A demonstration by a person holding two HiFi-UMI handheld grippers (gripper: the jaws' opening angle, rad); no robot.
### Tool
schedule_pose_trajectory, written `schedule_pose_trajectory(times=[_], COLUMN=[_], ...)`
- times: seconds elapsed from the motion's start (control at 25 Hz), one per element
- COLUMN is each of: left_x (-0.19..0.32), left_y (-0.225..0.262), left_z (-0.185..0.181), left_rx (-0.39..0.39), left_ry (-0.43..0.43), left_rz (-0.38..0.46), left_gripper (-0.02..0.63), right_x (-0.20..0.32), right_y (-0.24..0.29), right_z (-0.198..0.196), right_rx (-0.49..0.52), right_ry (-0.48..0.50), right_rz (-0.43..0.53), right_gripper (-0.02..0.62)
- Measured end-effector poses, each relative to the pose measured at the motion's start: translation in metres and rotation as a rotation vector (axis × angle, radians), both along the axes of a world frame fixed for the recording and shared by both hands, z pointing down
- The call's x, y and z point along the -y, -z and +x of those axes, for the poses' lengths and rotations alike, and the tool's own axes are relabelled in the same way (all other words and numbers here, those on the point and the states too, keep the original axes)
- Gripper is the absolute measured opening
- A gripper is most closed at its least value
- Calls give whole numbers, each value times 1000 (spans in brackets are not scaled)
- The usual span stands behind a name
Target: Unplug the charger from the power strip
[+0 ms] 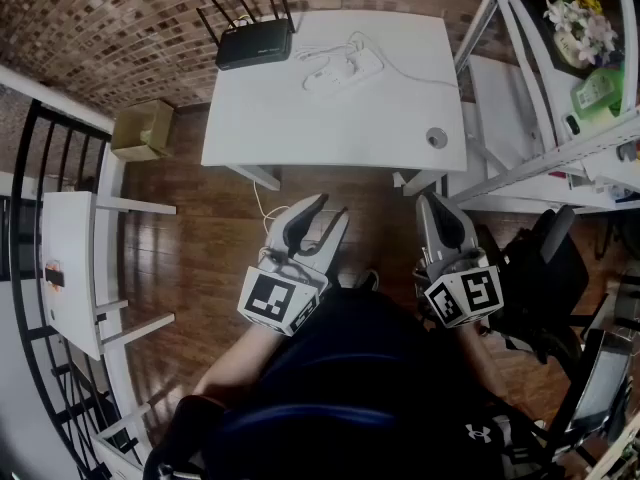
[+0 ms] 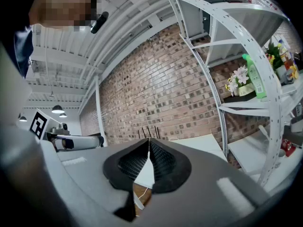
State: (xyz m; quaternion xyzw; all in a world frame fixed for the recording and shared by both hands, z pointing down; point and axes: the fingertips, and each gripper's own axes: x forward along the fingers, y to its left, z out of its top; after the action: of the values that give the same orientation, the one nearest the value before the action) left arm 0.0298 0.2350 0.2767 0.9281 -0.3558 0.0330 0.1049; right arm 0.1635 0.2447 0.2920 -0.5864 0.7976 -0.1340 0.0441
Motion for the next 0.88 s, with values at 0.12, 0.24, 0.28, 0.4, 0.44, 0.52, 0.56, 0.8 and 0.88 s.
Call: schedule_pose_trajectory(times=[0.12, 0.24, 0.28, 0.4, 0.44, 0.52, 0.56, 0.8, 0.88], left_x=[22, 50, 61, 99, 113, 145, 162, 243, 269], left_y=[-5, -10, -12, -18, -17, -15, -16, -45, -61], left_z=[-7, -11, -13, -17, -18, -20, -22, -42, -49], left_rx=[-7, -19, -25, -50, -59, -73, -76, -37, 6], left_ry=[11, 5, -3, -38, -49, -72, -87, -131, -129], left_rz=[-7, -8, -6, 0, -3, 1, 11, -6, 7], left_gripper=[137, 137, 137, 138, 138, 138, 138, 170, 183], right_x=[20, 45, 55, 87, 98, 123, 137, 205, 230], right_y=[-5, -11, -13, -16, -15, -14, -13, -18, -27], right_z=[-2, -7, -9, -14, -14, -16, -19, -42, -46], right_rx=[-7, -17, -23, -52, -66, -89, -97, -175, -204], right_ry=[-6, -21, -29, -60, -73, -99, -111, -133, -134], right_rz=[-9, -17, -18, -26, -32, -41, -43, -83, -101], right_gripper=[15, 15, 15, 15, 15, 15, 15, 15, 17])
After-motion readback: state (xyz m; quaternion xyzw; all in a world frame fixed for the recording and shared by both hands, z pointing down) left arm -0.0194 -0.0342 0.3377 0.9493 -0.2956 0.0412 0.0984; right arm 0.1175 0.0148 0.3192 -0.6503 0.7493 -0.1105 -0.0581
